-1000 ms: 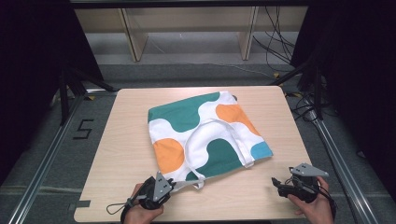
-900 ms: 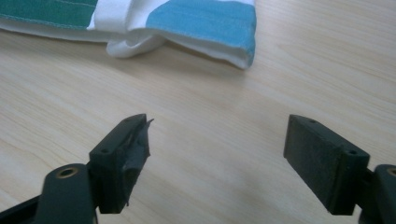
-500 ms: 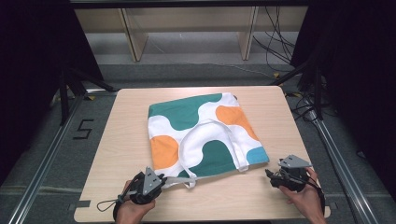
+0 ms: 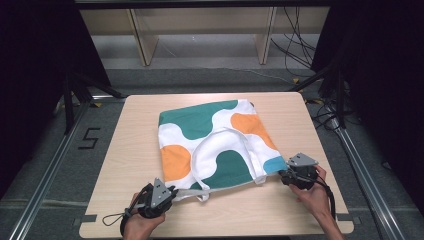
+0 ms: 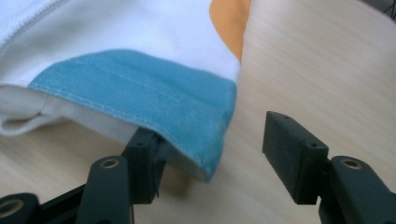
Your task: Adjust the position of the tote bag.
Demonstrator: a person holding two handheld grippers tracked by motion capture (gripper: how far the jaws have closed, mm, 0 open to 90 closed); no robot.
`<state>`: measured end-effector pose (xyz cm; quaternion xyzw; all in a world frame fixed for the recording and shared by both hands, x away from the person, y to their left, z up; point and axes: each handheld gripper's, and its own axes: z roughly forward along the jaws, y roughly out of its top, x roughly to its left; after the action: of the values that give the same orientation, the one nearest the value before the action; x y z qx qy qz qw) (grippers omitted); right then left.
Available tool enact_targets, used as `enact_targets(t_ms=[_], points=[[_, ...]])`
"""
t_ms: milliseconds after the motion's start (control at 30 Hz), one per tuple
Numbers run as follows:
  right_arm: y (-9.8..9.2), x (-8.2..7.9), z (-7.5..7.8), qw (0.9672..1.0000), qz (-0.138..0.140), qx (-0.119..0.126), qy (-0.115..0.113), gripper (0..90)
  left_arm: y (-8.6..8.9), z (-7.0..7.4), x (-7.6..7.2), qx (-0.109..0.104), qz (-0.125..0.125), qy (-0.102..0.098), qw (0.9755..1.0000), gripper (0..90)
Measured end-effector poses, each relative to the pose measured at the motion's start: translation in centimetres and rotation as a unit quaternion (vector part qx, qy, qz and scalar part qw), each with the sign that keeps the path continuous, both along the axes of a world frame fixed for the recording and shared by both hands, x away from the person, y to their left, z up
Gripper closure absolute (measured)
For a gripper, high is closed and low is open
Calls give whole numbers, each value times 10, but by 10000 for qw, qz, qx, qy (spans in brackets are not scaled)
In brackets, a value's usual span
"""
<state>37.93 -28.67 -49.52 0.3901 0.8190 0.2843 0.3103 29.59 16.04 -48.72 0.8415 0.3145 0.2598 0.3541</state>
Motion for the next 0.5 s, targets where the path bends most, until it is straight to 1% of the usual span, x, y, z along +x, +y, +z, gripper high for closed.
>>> enact_targets(t_ms=[33, 67, 100, 133, 167, 200, 233, 267, 300, 333, 367, 400, 433, 467, 500], points=[[1, 1, 0, 10000, 9, 0, -56, 442, 0, 0, 0, 28, 9, -32, 10000, 808], [3, 3, 1, 9999, 76, -32, -108, 460, 0, 0, 1, -10, 20, -70, 10000, 808], [5, 5, 2, 9999, 25, -2, -145, 478, 0, 0, 1, -12, 22, -63, 10000, 808], [6, 7, 3, 9998, 36, 8, -182, 513, 1, 0, 1, -5, -7, 1, 10000, 806], [7, 9, 3, 9997, 113, -55, -222, 565, 1, 0, 1, 19, -26, -19, 10000, 803], [9, 11, 2, 9997, 130, -33, -199, 630, 1, 0, 1, 18, -10, -15, 10000, 803], [9, 13, 2, 9991, 273, -201, -241, 678, 1, 0, 1, 10, 6, -10, 10000, 803], [11, 14, 1, 9991, 271, -235, -225, 722, 1, 0, 1, -34, 28, -20, 10000, 803], [11, 15, 1, 9984, 353, -383, -204, 754, 1, 0, 1, -43, 19, -34, 10000, 803], [10, 14, 3, 9982, 383, -412, -208, 792, 1, 0, 1, -43, 62, -21, 10000, 804], [9, 12, 4, 9980, 402, -442, -210, 813, 1, 0, 1, -98, 114, -38, 9999, 804], [8, 10, 6, 9979, 433, -444, -209, 825, 2, 0, 1, -114, 113, -34, 9999, 805], [7, 6, 7, 9979, 464, -391, -207, 831, 3, 0, 2, -111, 101, -84, 9999, 804], [6, 1, 9, 9978, 497, -380, -214, 834, 5, 1, 2, -91, 107, -39, 9999, 805], [6, -5, 10, 9976, 542, -405, -178, 835, 6, 1, 2, -53, 97, -43, 9999, 804]])
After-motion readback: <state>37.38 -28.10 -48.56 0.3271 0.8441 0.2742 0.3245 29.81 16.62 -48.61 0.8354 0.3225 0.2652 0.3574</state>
